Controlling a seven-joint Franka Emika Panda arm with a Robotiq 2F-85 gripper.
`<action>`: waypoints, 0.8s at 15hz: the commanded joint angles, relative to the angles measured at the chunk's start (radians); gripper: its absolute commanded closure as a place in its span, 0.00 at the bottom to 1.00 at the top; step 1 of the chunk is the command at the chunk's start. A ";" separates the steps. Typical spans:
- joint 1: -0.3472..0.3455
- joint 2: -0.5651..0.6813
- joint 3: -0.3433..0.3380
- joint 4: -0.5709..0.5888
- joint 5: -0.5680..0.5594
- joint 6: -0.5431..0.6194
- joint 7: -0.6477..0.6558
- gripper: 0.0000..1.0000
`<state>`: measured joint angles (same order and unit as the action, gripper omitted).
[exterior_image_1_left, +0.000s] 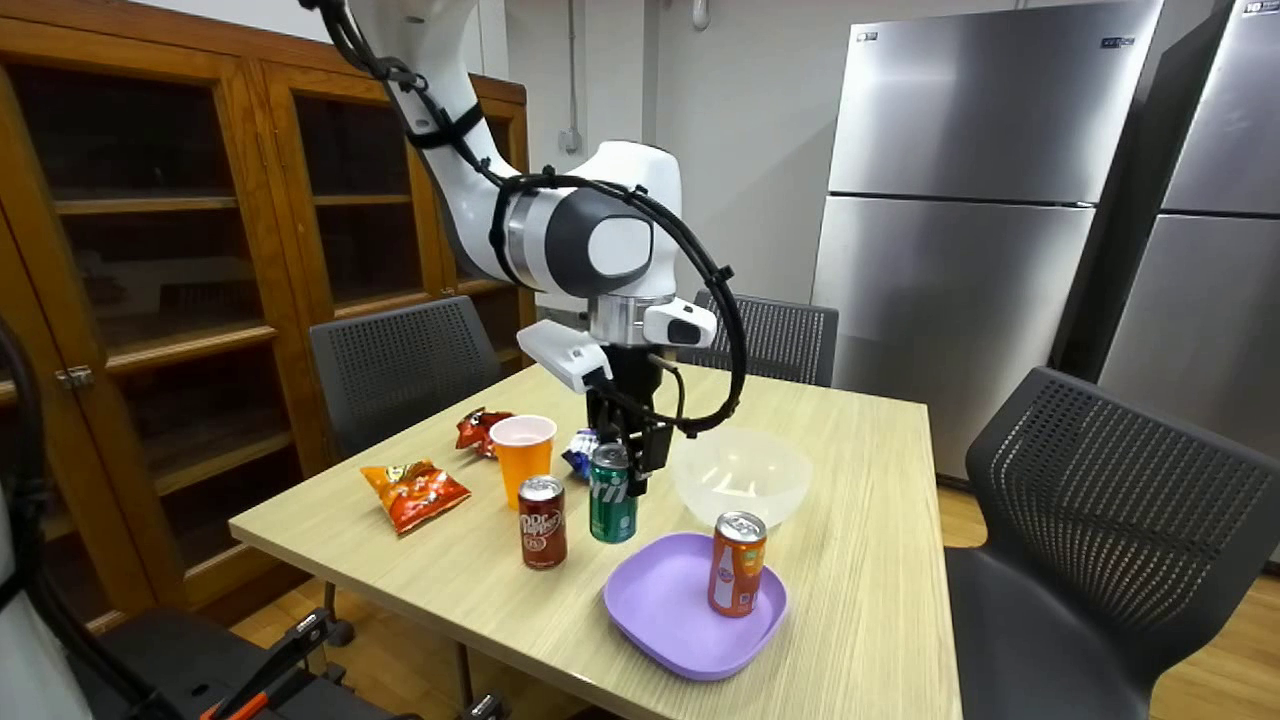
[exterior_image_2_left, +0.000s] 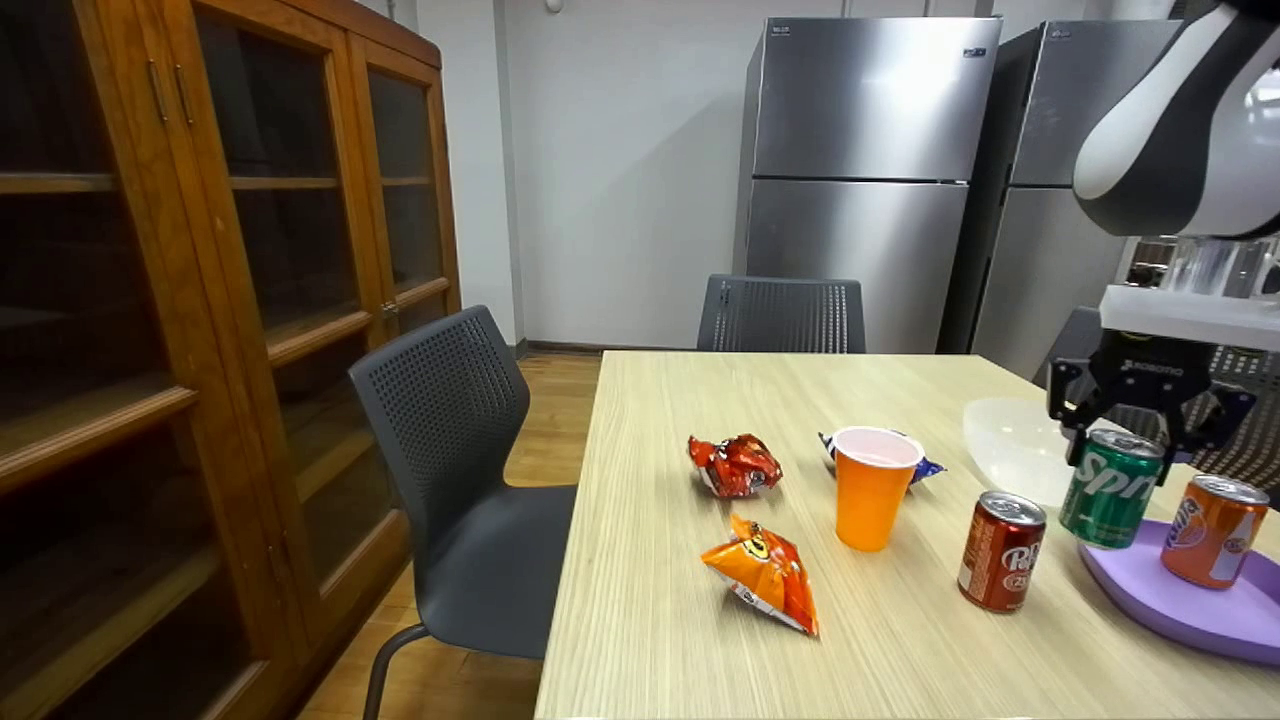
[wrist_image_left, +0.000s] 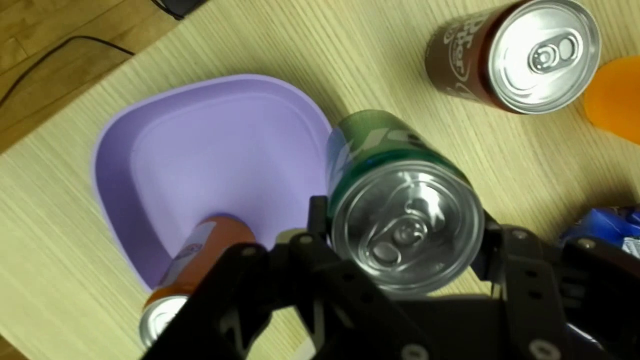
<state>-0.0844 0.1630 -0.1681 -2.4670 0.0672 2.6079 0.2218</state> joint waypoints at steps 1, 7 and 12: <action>-0.032 -0.102 -0.025 -0.091 -0.015 0.011 0.008 0.62; -0.086 -0.138 -0.078 -0.143 -0.027 0.035 0.018 0.62; -0.120 -0.120 -0.109 -0.137 -0.041 0.040 0.026 0.62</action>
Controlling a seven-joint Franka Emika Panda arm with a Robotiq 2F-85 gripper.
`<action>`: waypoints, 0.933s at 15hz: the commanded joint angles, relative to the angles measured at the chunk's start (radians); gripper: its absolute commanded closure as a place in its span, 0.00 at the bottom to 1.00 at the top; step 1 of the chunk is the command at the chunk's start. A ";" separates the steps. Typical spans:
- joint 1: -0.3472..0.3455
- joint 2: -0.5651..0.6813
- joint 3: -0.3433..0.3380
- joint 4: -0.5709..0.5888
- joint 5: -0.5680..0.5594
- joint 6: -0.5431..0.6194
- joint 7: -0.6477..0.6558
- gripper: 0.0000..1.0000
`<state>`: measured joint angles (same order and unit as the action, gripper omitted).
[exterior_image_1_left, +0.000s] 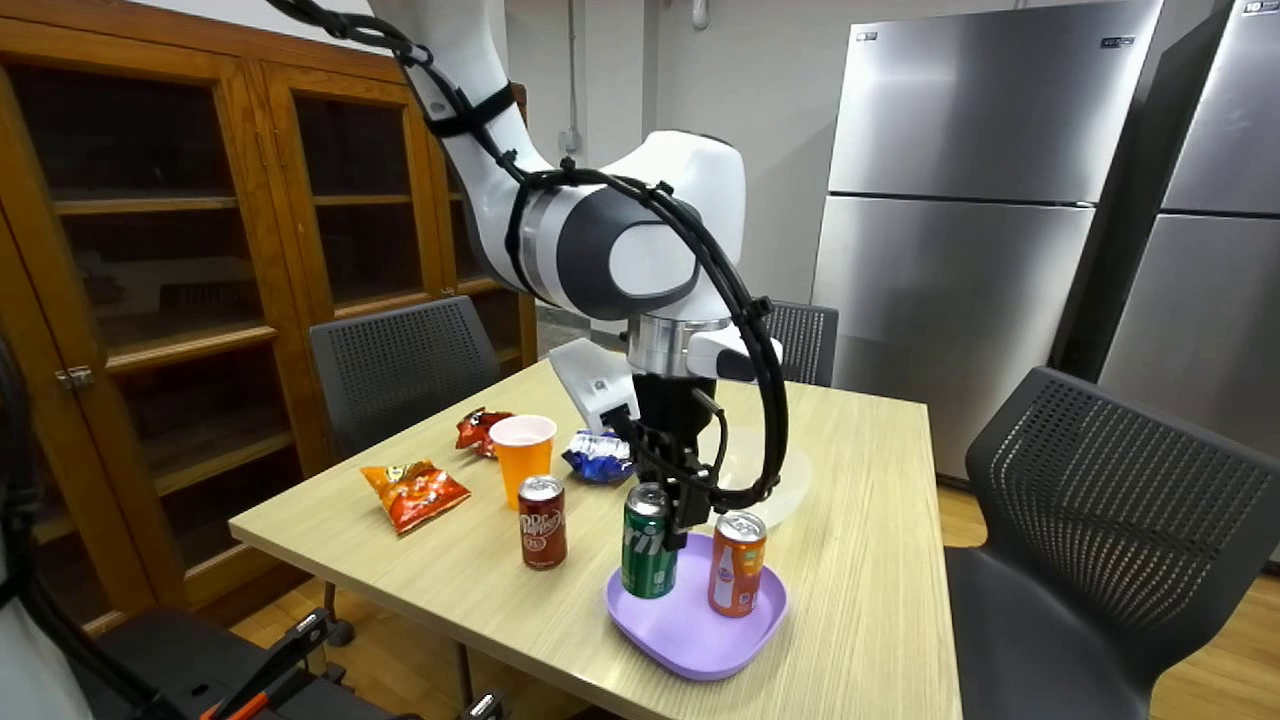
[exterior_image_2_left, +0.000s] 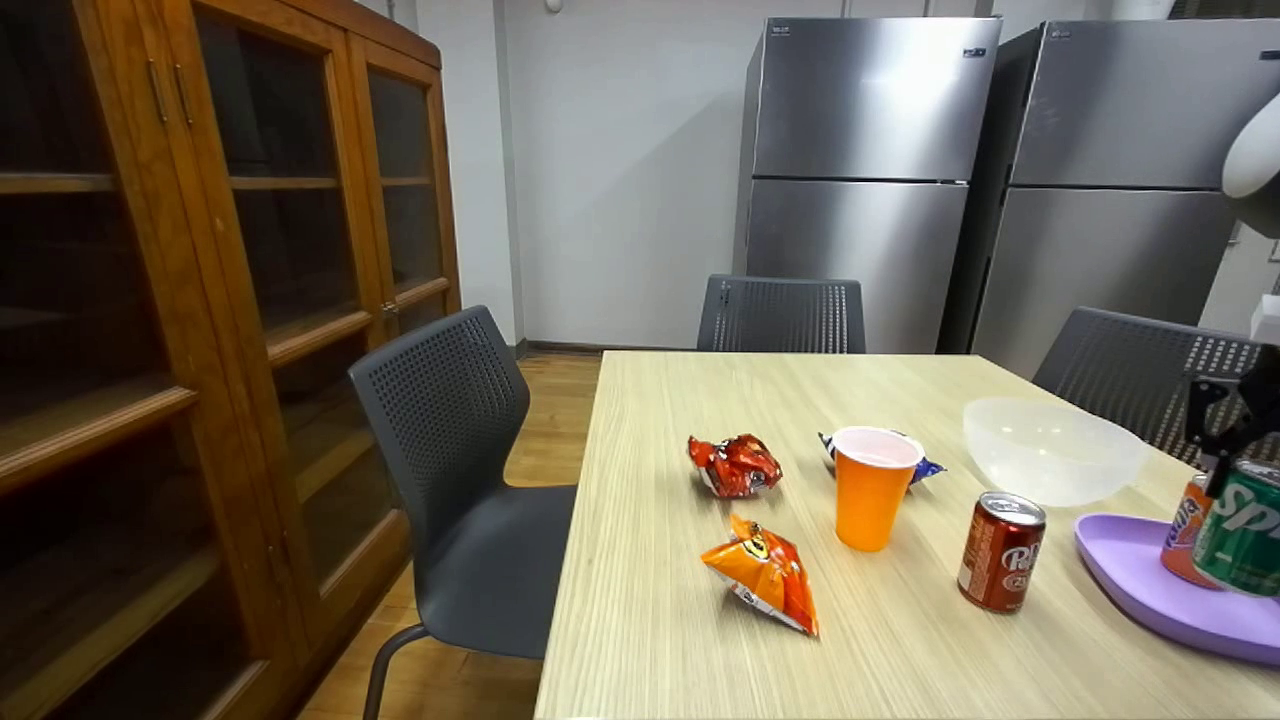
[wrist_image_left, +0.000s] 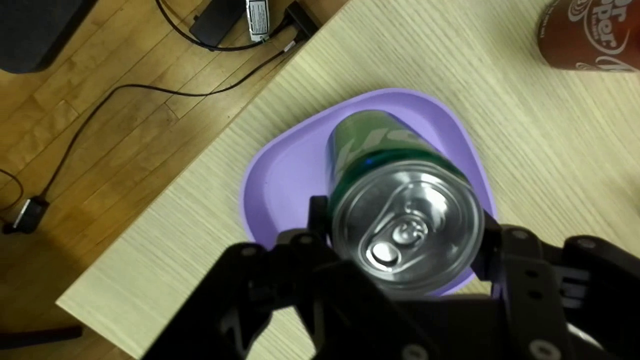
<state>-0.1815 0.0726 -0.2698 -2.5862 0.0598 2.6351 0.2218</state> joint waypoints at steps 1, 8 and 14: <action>-0.027 -0.026 -0.011 -0.016 -0.034 0.012 0.026 0.62; -0.042 0.012 -0.020 0.011 -0.022 0.011 0.023 0.62; -0.039 0.058 -0.020 0.047 -0.012 0.012 0.014 0.62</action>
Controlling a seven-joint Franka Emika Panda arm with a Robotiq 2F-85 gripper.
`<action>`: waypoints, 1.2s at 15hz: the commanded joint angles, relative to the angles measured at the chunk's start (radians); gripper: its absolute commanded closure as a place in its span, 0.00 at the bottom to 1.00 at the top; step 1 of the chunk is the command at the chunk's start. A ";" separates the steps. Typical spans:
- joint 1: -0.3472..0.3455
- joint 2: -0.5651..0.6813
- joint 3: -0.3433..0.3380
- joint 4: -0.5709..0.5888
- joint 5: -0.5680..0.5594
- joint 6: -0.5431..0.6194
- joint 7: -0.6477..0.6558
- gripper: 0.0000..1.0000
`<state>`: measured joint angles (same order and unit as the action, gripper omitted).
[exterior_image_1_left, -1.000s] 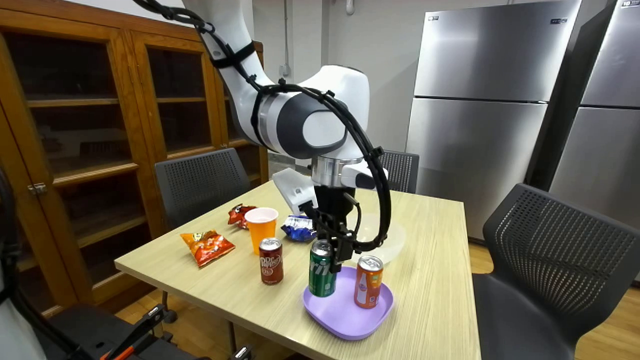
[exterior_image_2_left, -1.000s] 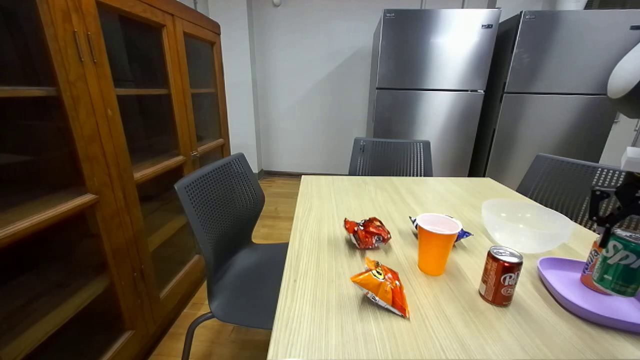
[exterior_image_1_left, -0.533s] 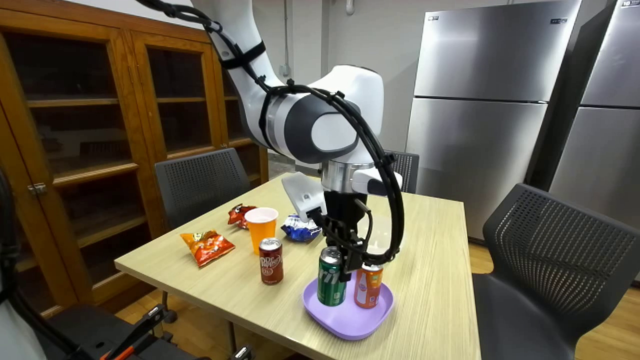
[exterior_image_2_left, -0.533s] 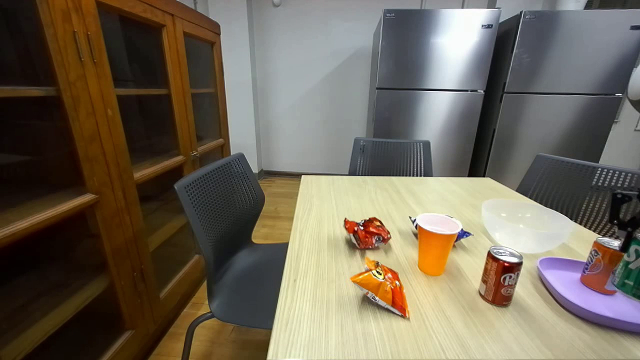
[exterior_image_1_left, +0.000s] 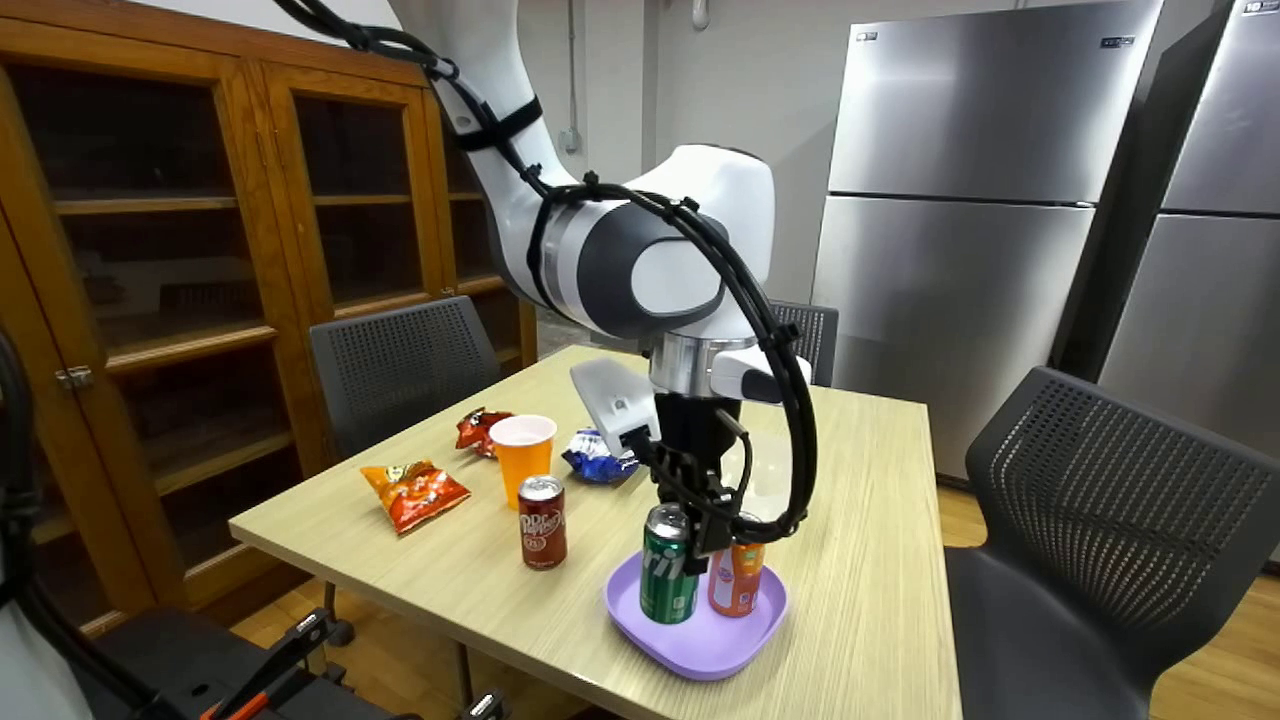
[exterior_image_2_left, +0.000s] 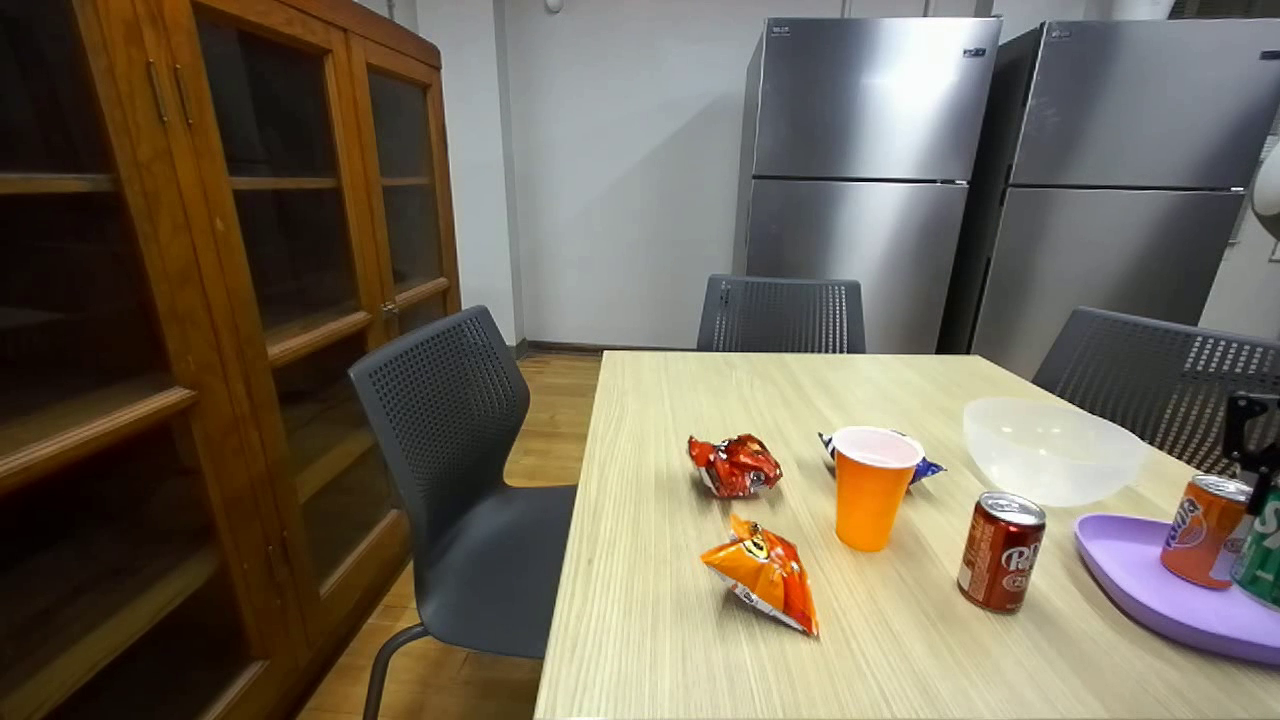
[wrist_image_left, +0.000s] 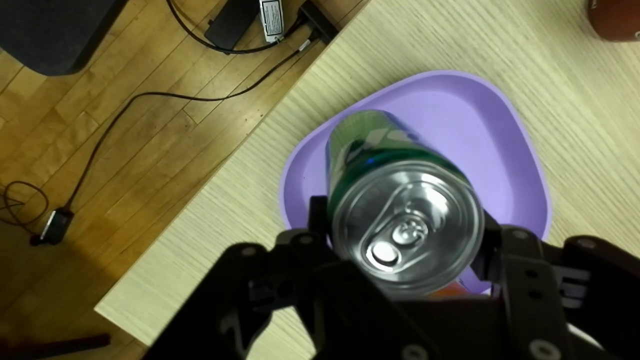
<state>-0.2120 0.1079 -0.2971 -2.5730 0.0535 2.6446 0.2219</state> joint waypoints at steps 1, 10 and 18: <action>-0.008 0.031 0.008 0.041 -0.004 0.002 0.012 0.62; -0.007 0.133 0.016 0.120 0.019 -0.001 -0.005 0.62; -0.009 0.201 0.035 0.164 0.044 0.001 -0.017 0.62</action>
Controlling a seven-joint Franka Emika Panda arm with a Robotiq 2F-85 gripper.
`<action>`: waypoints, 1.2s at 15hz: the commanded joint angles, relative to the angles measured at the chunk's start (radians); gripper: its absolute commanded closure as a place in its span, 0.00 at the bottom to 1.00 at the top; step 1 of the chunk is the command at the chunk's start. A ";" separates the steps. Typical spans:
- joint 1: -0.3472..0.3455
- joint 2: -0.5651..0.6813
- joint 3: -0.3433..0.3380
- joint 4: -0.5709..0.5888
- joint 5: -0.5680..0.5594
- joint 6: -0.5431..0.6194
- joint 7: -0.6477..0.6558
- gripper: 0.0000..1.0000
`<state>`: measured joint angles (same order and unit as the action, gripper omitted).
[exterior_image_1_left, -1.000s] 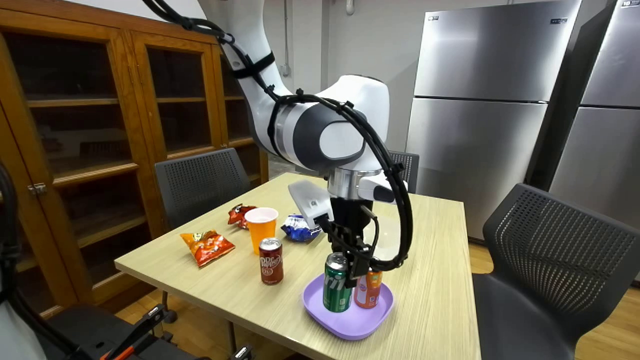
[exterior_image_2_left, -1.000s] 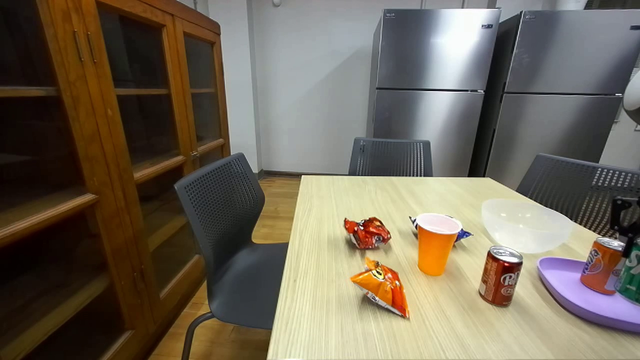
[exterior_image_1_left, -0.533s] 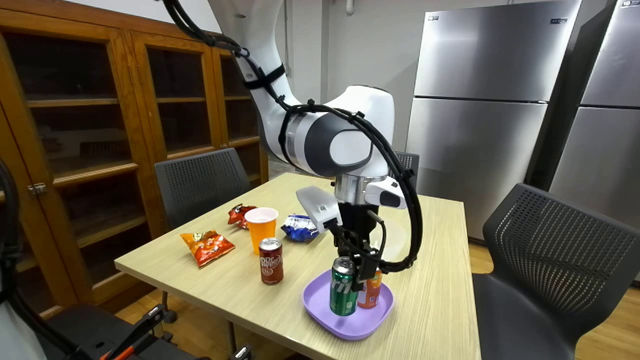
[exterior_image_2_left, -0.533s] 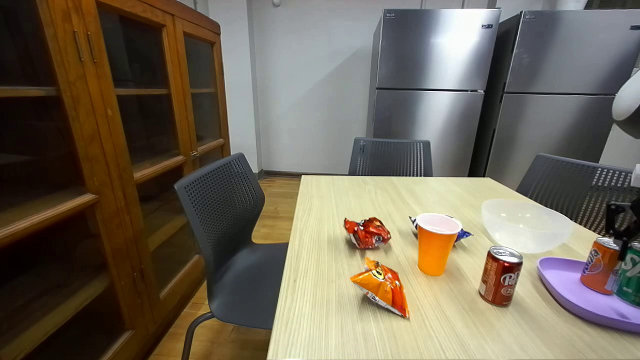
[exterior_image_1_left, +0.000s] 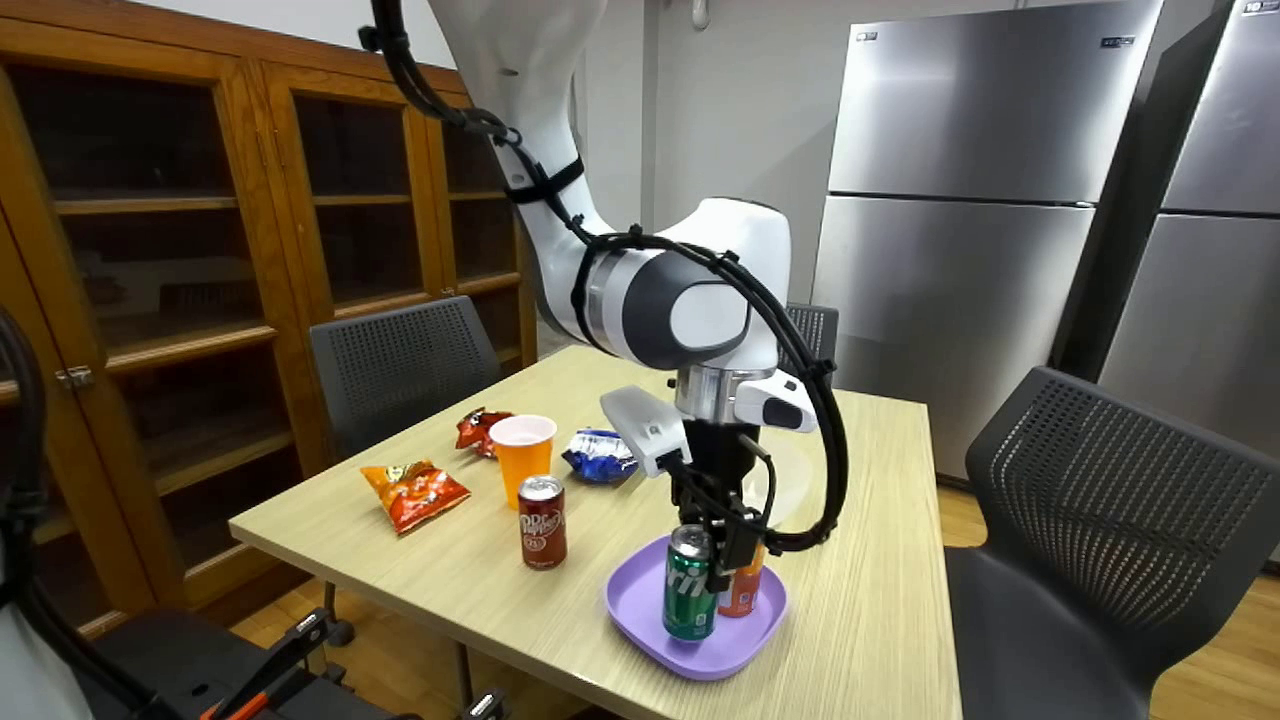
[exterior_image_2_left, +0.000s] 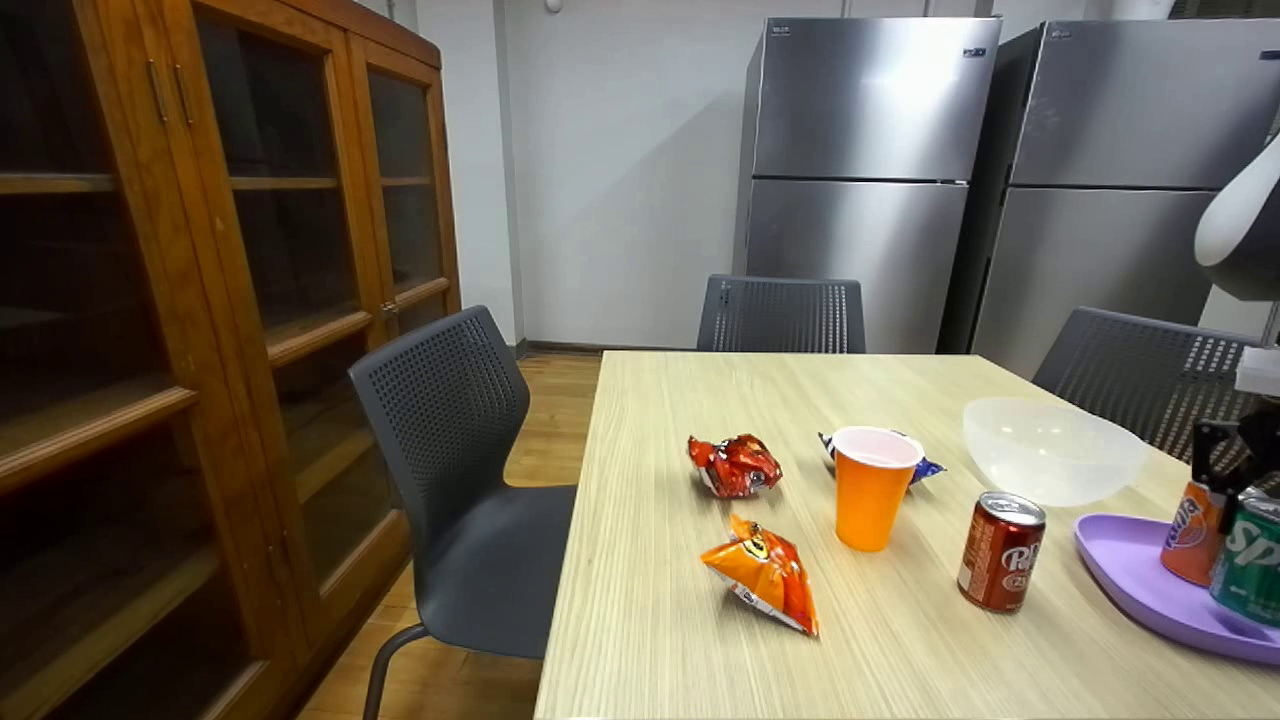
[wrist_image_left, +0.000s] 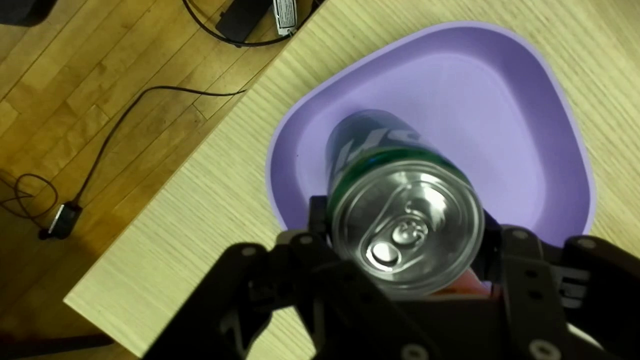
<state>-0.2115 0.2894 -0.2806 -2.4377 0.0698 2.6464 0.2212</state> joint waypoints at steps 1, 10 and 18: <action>-0.009 0.026 0.019 0.032 0.028 0.001 -0.014 0.62; -0.009 0.053 0.019 0.046 0.033 0.005 -0.012 0.62; -0.001 0.017 0.010 0.023 0.020 0.010 -0.003 0.00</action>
<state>-0.2115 0.3426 -0.2721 -2.4005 0.0821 2.6542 0.2212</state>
